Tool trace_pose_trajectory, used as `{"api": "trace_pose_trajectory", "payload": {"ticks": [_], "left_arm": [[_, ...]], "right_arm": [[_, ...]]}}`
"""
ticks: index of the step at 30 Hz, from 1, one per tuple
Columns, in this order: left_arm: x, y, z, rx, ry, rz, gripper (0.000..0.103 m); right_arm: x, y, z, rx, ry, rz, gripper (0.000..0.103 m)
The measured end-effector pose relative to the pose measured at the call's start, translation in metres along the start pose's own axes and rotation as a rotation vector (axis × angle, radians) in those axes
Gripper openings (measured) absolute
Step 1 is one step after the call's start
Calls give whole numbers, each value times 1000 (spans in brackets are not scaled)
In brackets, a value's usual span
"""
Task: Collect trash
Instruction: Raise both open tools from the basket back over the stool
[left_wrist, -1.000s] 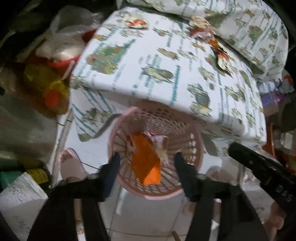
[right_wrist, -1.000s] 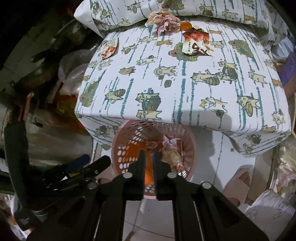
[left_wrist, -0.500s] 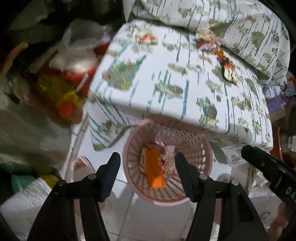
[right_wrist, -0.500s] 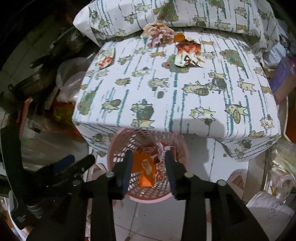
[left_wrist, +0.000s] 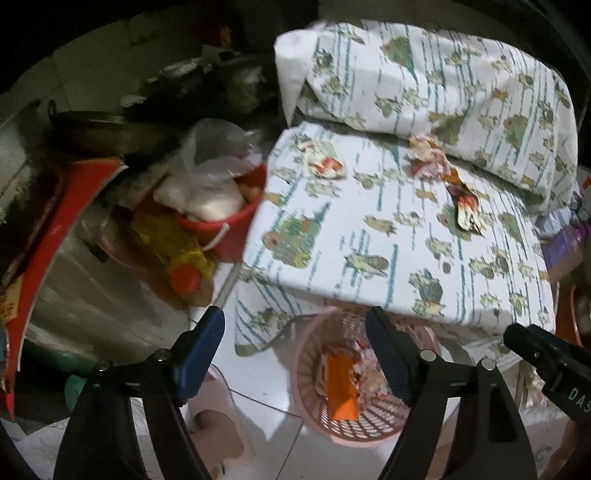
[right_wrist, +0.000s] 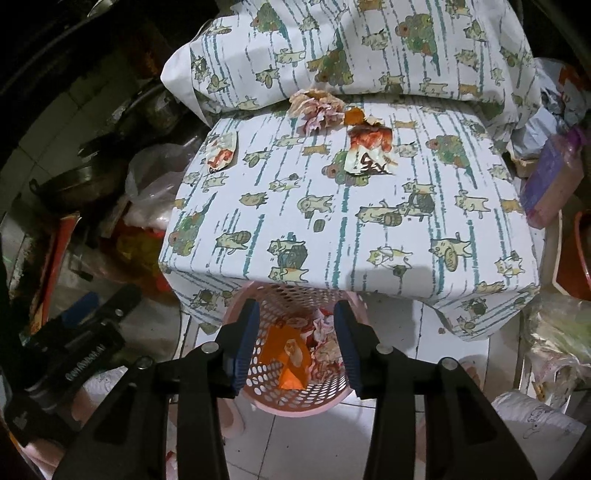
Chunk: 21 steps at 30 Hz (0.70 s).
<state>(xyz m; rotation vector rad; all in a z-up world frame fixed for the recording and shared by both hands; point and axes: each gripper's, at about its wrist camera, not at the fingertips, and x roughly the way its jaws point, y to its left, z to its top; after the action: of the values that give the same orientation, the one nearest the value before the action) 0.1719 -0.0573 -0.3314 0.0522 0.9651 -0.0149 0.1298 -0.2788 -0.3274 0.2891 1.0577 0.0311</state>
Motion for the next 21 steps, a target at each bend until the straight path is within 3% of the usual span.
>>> {"api": "trace_pose_trajectory", "payload": {"ticks": [5,10,15,21], "left_arm": [[-11,1,1,13,-43,10,84],[-19,-1,2,22,-79,24,85],[-22,-4,4,61,-115,66,89],[-39,5,1,52,-102,27,89]], "right_arm": [[-1,1,3,-31,-21,-59,48],[-6,-1,6,-5,-47,-48,55],[-5,2,6,-35,-38,-78,56],[-19,10,22,-72,-44,-98,56]]}}
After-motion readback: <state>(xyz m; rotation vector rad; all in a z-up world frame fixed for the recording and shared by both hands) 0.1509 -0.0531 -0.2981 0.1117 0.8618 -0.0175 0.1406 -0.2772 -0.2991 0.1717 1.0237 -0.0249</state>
